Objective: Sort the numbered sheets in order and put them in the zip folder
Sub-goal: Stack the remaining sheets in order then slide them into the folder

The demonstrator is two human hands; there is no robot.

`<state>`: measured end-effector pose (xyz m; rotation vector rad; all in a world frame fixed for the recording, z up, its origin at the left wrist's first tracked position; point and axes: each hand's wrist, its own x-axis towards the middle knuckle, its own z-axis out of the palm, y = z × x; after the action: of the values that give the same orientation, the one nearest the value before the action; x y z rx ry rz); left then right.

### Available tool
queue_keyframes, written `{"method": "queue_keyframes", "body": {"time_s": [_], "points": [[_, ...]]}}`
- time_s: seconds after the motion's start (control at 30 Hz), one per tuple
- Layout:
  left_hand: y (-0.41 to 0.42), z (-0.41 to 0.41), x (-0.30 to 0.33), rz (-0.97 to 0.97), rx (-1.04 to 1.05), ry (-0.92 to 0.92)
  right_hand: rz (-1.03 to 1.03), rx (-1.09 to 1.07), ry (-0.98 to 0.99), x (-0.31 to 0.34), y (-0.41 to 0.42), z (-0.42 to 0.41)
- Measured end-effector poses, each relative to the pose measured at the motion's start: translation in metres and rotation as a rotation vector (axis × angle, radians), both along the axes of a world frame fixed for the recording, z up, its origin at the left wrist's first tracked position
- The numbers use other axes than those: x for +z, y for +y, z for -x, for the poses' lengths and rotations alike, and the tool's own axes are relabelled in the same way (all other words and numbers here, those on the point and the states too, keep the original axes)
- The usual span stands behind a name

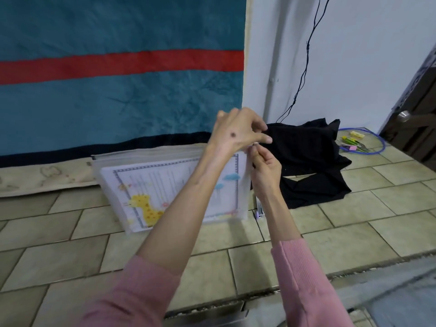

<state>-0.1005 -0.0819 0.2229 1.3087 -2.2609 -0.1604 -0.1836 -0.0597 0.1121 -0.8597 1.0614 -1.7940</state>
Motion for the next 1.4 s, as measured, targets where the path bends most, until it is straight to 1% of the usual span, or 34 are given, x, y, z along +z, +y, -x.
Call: {"method": "queue_keyframes", "body": {"time_s": [0.13,0.27,0.43,0.6,0.63,0.67,0.77,0.83,0.9,0.93,0.97,1.03,1.07,1.1,1.17,1.23,1.27,1.33,1.4], "points": [[-0.001,0.001,-0.01,0.067,-0.04,0.051,0.009,0.047,-0.048,-0.004,-0.002,0.002],[-0.004,-0.022,-0.016,0.129,0.009,0.01,0.012,0.039,-0.064,-0.003,-0.004,0.003],[0.0,-0.083,-0.027,0.158,0.184,0.091,-0.004,-0.036,0.011,-0.004,-0.01,0.004],[0.015,-0.182,-0.032,0.156,0.429,0.168,-0.012,-0.047,0.04,-0.006,-0.011,0.006],[0.018,-0.204,-0.034,0.129,0.486,0.193,-0.014,-0.044,0.036,-0.006,-0.011,0.006],[0.021,-0.227,-0.037,0.085,0.535,0.236,-0.017,-0.04,0.036,-0.006,-0.011,0.007],[0.032,-0.278,-0.047,-0.044,0.606,0.471,-0.015,-0.037,0.048,-0.005,-0.011,0.005],[0.037,-0.289,-0.055,-0.051,0.616,0.615,-0.005,-0.021,0.049,-0.005,-0.011,0.001],[0.042,-0.282,-0.066,-0.033,0.598,0.797,0.01,-0.003,0.071,-0.007,-0.01,-0.001],[0.042,-0.274,-0.076,-0.067,0.596,0.871,0.009,0.007,0.13,-0.011,-0.01,0.0],[0.043,-0.265,-0.086,-0.144,0.592,0.924,-0.006,0.03,0.216,-0.019,-0.009,0.0],[0.043,-0.248,-0.116,-0.352,0.581,0.909,-0.086,0.068,0.37,-0.035,-0.006,0.002],[0.042,-0.242,-0.13,-0.407,0.58,0.881,-0.117,0.06,0.426,-0.043,-0.005,0.001],[0.042,-0.238,-0.143,-0.405,0.601,0.859,-0.129,0.027,0.48,-0.05,-0.003,-0.001],[0.044,-0.235,-0.158,-0.292,0.727,0.812,-0.127,-0.057,0.606,-0.057,-0.002,-0.009],[0.049,-0.23,-0.166,-0.193,0.85,0.735,-0.14,-0.112,0.773,-0.066,-0.001,-0.018],[0.052,-0.228,-0.171,-0.189,0.874,0.702,-0.158,-0.129,0.859,-0.073,0.001,-0.022],[0.059,-0.225,-0.188,-0.221,0.859,0.633,-0.264,-0.147,0.991,-0.093,0.007,-0.031],[0.063,-0.227,-0.217,-0.265,0.788,0.496,-0.444,-0.117,1.129,-0.117,0.016,-0.04]]}}
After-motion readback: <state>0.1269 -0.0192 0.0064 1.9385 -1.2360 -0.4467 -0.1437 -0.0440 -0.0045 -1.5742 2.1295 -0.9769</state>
